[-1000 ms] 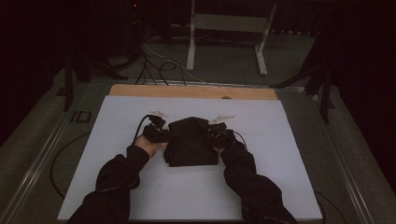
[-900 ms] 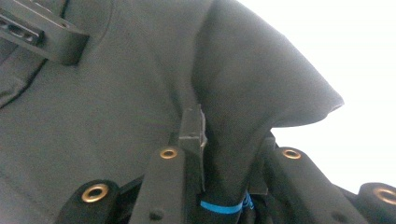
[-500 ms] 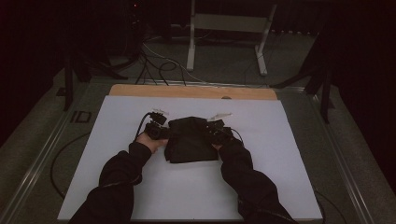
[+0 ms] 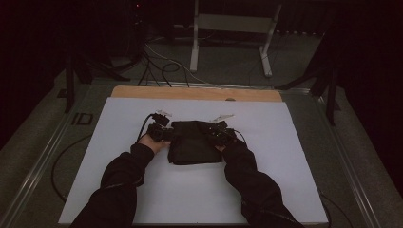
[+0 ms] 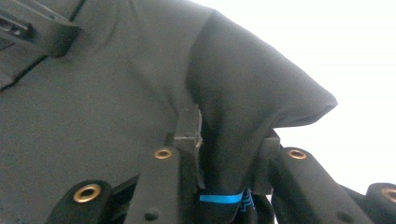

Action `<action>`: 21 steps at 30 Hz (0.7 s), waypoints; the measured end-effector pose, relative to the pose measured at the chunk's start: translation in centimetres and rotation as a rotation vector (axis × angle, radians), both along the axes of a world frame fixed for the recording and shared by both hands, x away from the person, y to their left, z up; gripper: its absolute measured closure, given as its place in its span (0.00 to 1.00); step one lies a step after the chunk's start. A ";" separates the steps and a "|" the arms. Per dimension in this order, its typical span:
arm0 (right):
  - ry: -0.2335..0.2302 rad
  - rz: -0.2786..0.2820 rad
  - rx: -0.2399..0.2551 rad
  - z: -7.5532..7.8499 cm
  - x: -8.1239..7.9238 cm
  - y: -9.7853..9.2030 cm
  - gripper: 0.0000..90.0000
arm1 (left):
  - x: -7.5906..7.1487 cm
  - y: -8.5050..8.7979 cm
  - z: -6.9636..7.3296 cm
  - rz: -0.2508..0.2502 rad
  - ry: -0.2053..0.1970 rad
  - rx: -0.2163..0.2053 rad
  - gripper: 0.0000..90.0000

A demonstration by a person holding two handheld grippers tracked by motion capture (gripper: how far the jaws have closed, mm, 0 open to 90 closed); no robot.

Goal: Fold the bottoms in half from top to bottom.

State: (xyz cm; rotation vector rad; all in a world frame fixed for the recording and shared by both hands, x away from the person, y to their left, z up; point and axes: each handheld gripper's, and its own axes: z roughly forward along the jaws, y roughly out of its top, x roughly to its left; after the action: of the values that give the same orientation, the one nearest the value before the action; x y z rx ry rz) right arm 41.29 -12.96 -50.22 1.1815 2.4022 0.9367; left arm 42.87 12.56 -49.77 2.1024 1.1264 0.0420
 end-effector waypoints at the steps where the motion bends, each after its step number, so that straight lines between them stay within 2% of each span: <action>1: 0.000 0.000 0.000 0.0 0.0 0.0 0.78 | 0.0 0.1 0.0 0.008 0.002 0.001 0.61; 2: -0.005 -0.009 -0.018 -0.1 0.0 0.0 0.72 | 0.0 0.2 0.0 0.012 0.002 0.003 0.58; 4: -0.002 -0.021 -0.020 -0.1 0.1 -0.1 0.68 | -0.1 0.3 -0.1 0.014 0.000 0.012 0.55; 6: 0.000 -0.026 -0.017 -0.1 0.1 -0.1 0.68 | -0.1 0.3 -0.1 0.014 0.000 0.012 0.55; 7: 0.007 -0.038 -0.016 -0.1 0.3 -0.2 0.58 | -0.1 0.5 -0.2 0.020 -0.003 0.032 0.52; 8: 0.015 -0.039 -0.010 -0.1 0.3 -0.2 0.54 | -0.1 0.5 -0.2 0.020 -0.006 0.038 0.52; 10: 0.012 -0.042 -0.010 -0.1 0.3 -0.3 0.50 | -0.2 0.8 -0.2 0.025 -0.006 0.039 0.50; 12: 0.010 -0.041 -0.012 -0.1 0.3 -0.3 0.50 | -0.2 0.8 -0.2 0.025 -0.006 0.039 0.49; 13: 0.005 -0.035 -0.025 0.0 0.2 -0.3 0.43 | -0.3 1.1 0.0 0.032 -0.004 0.024 0.48; 14: 0.005 -0.035 -0.025 0.0 0.2 -0.3 0.43 | -0.3 1.1 0.0 0.032 -0.004 0.024 0.47; 16: -0.008 -0.034 -0.035 0.3 0.0 -0.3 0.33 | -0.5 1.3 0.2 0.037 -0.008 0.001 0.43; 17: -0.008 -0.034 -0.035 0.3 0.0 -0.3 0.33 | -0.7 1.3 0.3 0.037 -0.008 -0.009 0.43; 18: -0.008 -0.034 -0.035 0.3 0.0 -0.3 0.33 | -0.7 1.3 0.3 0.037 -0.008 -0.009 0.39; 19: -0.008 -0.029 -0.017 0.6 -0.1 -0.3 0.23 | -1.0 1.2 0.6 0.034 -0.017 -0.010 0.33; 21: -0.016 -0.034 -0.011 0.8 0.0 -0.4 0.17 | -1.3 1.3 0.9 0.031 -0.032 -0.025 0.26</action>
State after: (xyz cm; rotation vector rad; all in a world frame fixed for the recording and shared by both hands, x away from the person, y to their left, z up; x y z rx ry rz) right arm 41.26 -13.32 -49.44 1.2027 2.3641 0.9186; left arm 41.59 13.86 -48.83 2.0557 1.1350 0.0754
